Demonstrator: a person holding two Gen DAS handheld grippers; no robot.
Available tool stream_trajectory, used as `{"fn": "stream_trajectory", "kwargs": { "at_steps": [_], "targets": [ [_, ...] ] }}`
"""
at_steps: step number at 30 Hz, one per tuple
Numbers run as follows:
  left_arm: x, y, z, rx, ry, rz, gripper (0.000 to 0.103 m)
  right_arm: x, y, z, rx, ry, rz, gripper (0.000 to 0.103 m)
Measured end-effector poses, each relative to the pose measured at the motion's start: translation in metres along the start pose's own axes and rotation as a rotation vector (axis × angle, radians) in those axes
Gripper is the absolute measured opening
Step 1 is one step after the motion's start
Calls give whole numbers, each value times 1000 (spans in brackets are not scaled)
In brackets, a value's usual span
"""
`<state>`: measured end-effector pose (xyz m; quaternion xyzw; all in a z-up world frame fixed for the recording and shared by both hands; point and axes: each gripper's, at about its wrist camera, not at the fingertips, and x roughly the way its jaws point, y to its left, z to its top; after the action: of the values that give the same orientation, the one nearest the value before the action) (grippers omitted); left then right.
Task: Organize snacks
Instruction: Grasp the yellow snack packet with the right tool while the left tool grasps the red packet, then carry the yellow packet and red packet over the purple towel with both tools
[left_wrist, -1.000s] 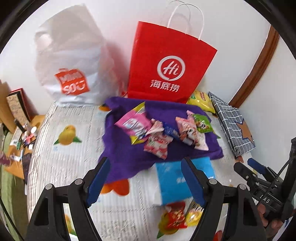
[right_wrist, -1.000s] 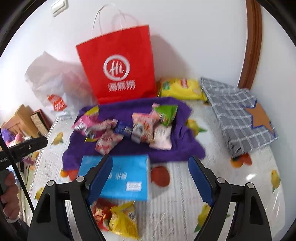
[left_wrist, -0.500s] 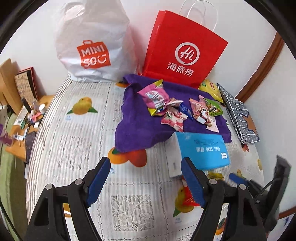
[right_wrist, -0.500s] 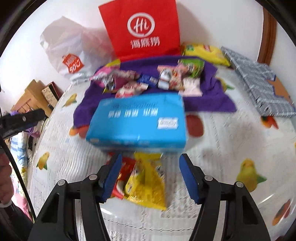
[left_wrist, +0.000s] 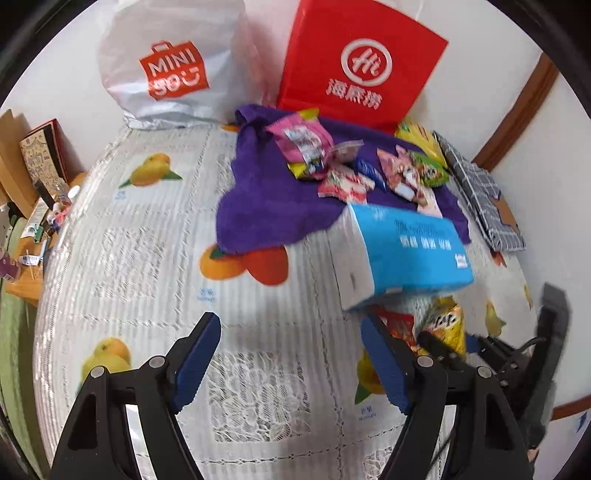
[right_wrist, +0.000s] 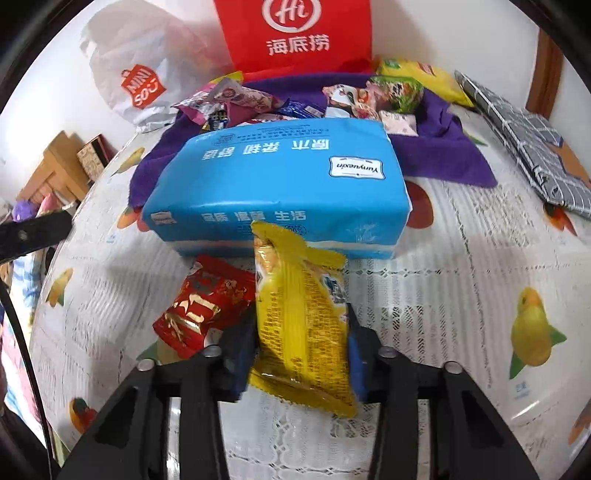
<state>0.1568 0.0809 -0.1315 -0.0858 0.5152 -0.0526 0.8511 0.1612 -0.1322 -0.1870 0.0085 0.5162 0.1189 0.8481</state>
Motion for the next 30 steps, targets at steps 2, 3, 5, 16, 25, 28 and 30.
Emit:
{"fn": "stream_trajectory", "kwargs": {
  "at_steps": [2,3,5,16,25,28,30],
  "targets": [
    [7,-5,-4,5,16,-4,77,-8,-3,-1,-5,-13,3,39],
    [11,-9,-6,12,25,-5,77,-14,-7,-2,-9,-24,-2,39],
    [18,-18,-9,29,40,-10,77,-21,-12,-3,-12,-40,-16,39],
    [51,-81,-18,111,116,-59,75,-55,-64,-20,24,-101,-56,39],
    [70,-101,-29,116,128,60,45,-67,-87,-31,74,-111,4,39],
    [68,-101,-31,109,144,41,35,-70,-88,-32,75,-121,10,39],
    [66,-99,-30,91,154,28,35,-71,-88,-32,73,-127,4,39]
  ]
}}
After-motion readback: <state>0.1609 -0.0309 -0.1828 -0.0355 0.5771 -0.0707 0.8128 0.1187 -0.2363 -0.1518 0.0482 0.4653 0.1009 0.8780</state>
